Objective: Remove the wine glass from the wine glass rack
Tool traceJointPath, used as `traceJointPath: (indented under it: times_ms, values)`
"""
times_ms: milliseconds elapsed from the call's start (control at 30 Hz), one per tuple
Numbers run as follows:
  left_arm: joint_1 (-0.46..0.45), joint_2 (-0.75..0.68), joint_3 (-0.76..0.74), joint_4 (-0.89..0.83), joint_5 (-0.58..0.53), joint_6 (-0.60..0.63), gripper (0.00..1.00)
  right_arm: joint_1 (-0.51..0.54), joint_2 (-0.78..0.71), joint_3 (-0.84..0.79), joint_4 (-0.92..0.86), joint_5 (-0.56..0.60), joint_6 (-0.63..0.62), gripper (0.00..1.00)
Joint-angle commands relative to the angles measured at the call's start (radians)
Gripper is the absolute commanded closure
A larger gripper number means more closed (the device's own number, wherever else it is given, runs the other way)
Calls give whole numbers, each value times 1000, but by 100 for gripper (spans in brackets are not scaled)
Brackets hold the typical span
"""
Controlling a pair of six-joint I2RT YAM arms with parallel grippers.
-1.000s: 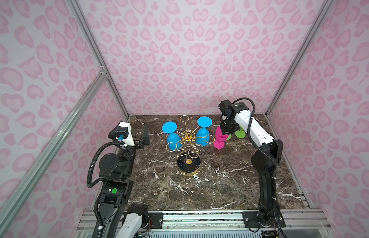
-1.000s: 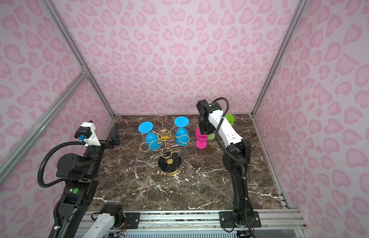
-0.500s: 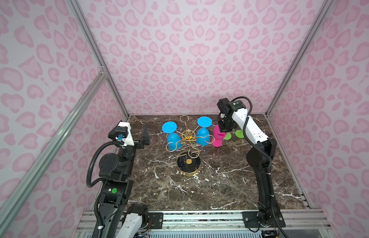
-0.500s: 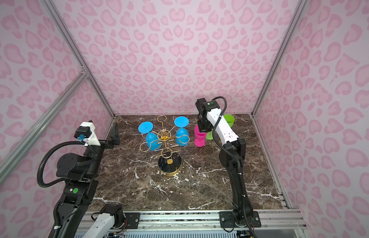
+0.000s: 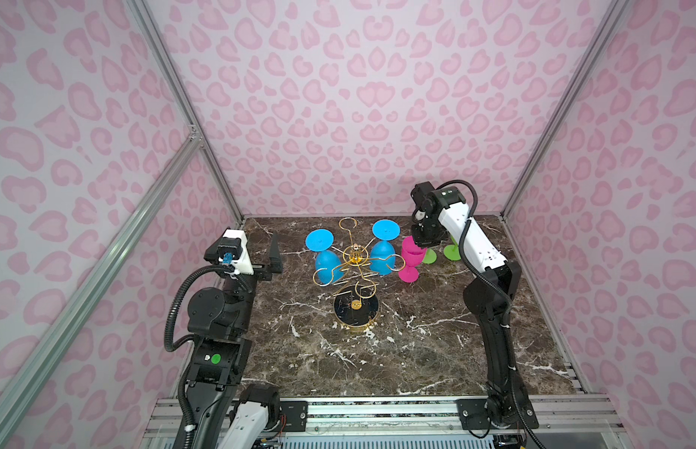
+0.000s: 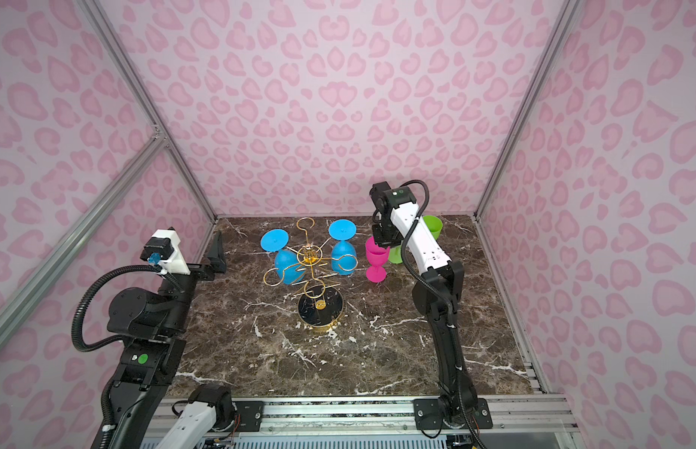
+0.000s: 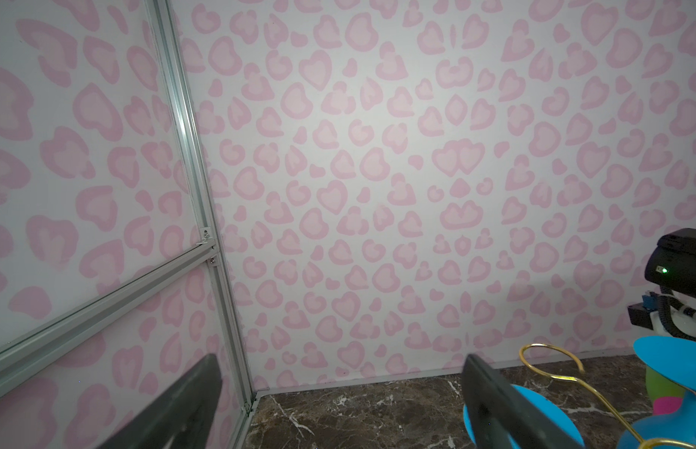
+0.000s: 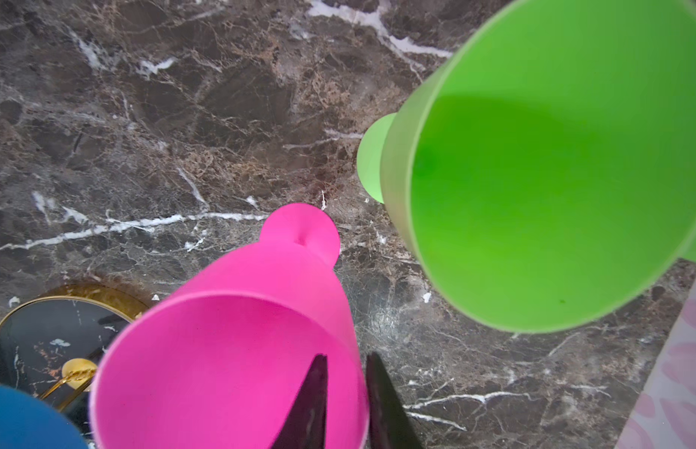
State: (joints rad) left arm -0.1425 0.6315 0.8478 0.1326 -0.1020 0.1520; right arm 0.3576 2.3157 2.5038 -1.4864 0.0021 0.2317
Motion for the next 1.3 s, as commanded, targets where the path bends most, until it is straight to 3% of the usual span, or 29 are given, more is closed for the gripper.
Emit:
traceJointPath:
  times_ms: [0, 367, 500, 567, 733, 867, 1000, 1133, 1267]
  values:
    - [1, 4, 20, 11, -39, -25, 3, 0, -19, 10, -11, -29, 1, 76]
    - [8, 56, 107, -111, -130, -252, 3, 1, -245, -11, 41, -56, 15, 69]
    - [24, 90, 165, -221, -85, -376, 4, 4, -450, -192, 168, -61, 13, 63]
    - [40, 106, 199, -297, -57, -458, 4, 3, -592, -360, 293, -78, 6, 57]
    - [79, 139, 277, -448, 106, -591, 1, -3, -948, -756, 636, -114, 5, 43]
    - [112, 222, 382, -608, 341, -688, 5, -23, -1131, -895, 757, -192, -25, 34]
    - [137, 304, 427, -659, 563, -758, 15, -28, -1221, -948, 792, -253, -60, 28]
    - [176, 311, 392, -647, 643, -819, 16, -31, -1285, -998, 844, -344, -78, 16]
    - [211, 350, 356, -626, 754, -853, 23, -31, -1327, -1071, 882, -350, -75, 6]
